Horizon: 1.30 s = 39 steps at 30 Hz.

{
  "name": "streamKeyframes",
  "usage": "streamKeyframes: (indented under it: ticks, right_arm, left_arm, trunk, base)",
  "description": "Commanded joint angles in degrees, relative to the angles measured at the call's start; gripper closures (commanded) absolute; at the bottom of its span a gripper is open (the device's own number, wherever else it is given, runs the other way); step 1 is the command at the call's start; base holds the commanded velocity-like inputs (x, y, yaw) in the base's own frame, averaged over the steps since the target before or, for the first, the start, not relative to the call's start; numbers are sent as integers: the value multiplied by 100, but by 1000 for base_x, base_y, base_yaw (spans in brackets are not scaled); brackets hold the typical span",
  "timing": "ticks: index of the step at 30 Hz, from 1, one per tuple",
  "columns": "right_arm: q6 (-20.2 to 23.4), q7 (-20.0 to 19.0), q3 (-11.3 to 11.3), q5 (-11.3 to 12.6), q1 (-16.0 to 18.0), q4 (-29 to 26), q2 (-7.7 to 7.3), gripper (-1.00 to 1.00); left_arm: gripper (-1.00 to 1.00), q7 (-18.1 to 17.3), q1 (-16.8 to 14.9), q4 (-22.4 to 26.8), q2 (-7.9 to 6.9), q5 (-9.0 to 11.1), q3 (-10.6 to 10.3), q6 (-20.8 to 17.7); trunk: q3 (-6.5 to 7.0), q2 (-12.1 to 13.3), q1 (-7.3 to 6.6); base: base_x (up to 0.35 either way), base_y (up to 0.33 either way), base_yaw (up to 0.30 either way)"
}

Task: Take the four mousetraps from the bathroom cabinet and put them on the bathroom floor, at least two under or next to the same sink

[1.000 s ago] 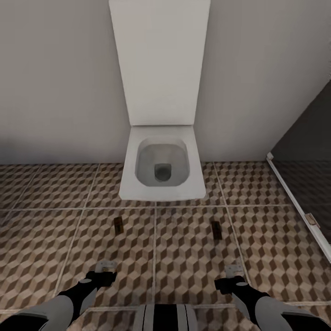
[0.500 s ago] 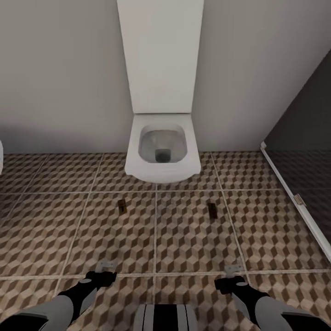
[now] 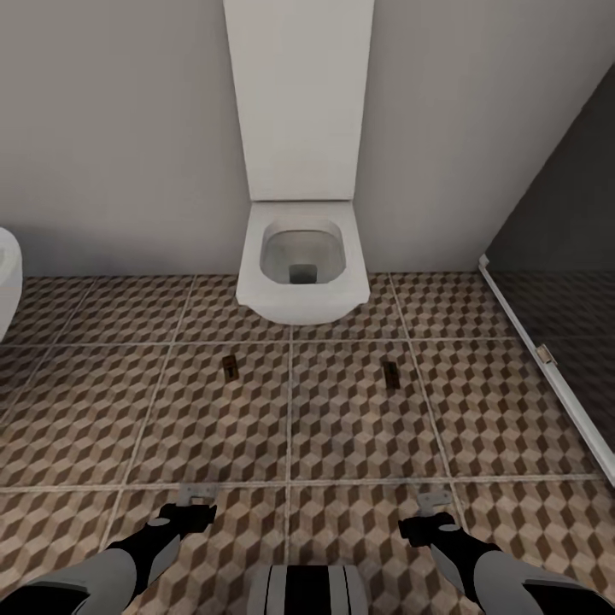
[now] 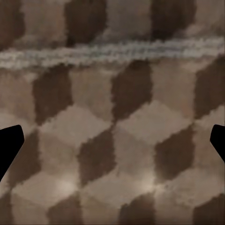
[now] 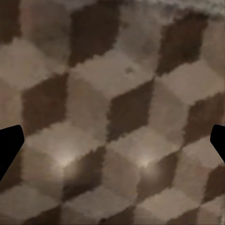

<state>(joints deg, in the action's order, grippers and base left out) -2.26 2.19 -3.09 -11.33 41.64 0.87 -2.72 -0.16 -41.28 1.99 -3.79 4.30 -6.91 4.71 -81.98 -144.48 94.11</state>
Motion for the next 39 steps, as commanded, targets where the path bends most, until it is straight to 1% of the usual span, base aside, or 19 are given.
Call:
streamKeyframes:
  ticks: [1, 38, 39]
  right_arm:
    - [-23, 18, -34, -55, 3, 10, 0, -100]
    - [-26, 20, -34, -54, 2, 10, -8, -100]
    - [-27, 21, -34, -54, 2, 10, -6, -100]
  left_arm:
    - [-100, -2, -3, -6, -2, 45, -47, 20]
    - [-100, 68, -2, -6, 27, 53, -39, 2]
    - [-100, 68, -2, -6, 27, 53, -39, -3]
  trunk:
    - [-3, -1, -1]
    - [-3, -1, -1]
    - [19, 0, -4]
  base:
    - [-31, 0, 0]
    - [-4, 0, 0]
    - [0, 0, 0]
